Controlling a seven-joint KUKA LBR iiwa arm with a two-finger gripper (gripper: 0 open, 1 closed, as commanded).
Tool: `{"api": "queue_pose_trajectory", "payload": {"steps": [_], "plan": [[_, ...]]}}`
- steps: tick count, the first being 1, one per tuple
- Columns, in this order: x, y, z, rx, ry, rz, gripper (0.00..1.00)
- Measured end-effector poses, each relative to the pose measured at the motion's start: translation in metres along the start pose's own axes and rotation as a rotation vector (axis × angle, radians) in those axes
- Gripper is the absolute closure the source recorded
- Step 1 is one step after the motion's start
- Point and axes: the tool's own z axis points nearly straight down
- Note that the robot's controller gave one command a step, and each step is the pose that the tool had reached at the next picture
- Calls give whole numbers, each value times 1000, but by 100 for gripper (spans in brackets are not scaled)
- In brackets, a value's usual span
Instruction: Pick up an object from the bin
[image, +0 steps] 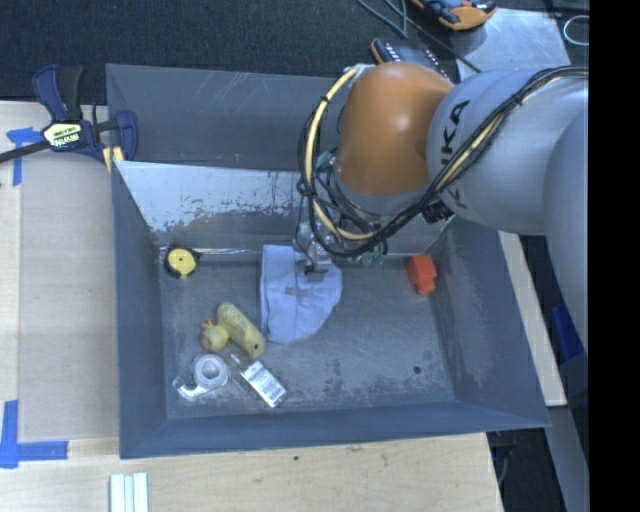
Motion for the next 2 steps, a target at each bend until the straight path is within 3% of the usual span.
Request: {"api": "queue_pose_trajectory", "payload": {"steps": [1,2], "plan": [[-9,-9,-35,-1,-9,42,100],[11,-6,-113,0,0,25,100]]}}
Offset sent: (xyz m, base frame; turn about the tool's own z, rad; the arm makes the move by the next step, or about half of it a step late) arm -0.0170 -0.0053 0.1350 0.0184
